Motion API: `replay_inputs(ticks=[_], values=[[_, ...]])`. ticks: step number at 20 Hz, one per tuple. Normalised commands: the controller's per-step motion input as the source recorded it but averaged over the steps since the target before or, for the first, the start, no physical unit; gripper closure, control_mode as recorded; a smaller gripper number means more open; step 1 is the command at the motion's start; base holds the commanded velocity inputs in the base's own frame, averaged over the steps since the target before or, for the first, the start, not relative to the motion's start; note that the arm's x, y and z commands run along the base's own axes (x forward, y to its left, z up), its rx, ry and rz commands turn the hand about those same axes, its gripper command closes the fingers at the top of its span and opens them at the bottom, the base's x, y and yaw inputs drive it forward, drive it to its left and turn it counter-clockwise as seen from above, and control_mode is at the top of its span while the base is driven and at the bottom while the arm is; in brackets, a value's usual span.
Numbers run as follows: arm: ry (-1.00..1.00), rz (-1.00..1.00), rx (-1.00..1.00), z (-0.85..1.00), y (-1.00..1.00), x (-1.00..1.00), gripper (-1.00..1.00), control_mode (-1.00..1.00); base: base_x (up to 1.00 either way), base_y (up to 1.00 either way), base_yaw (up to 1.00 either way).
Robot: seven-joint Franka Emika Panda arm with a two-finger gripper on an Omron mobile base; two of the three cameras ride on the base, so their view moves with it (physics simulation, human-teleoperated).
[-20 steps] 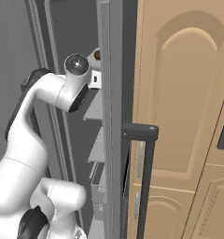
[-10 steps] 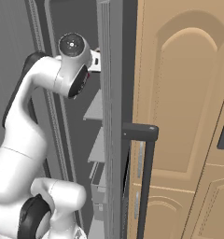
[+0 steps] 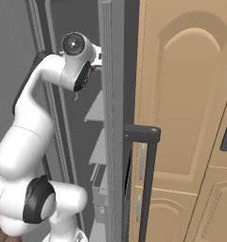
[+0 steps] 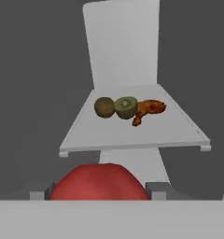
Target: Take the bell pepper and kiwi from the second highest rack and move them to the highest rack where the chicken drumstick and kiwi are located, to maximize freezer space. Close the freezer door after rearranging.
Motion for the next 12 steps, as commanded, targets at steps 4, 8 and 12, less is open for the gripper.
replay_inputs(ticks=[4, 8, 12], values=[[0.05, -0.01, 0.04, 0.17, -0.03, 0.67, 1.00, -1.00, 0.00, 0.00, 0.00], [0.11, 0.00, 0.00, 0.00, -0.04, 0.85, 1.00, -1.00, 0.00, 0.00, 0.00], [0.02, 0.00, 0.00, 0.00, -0.13, 0.80, 1.00, -1.00, 0.00, 0.00, 0.00]])
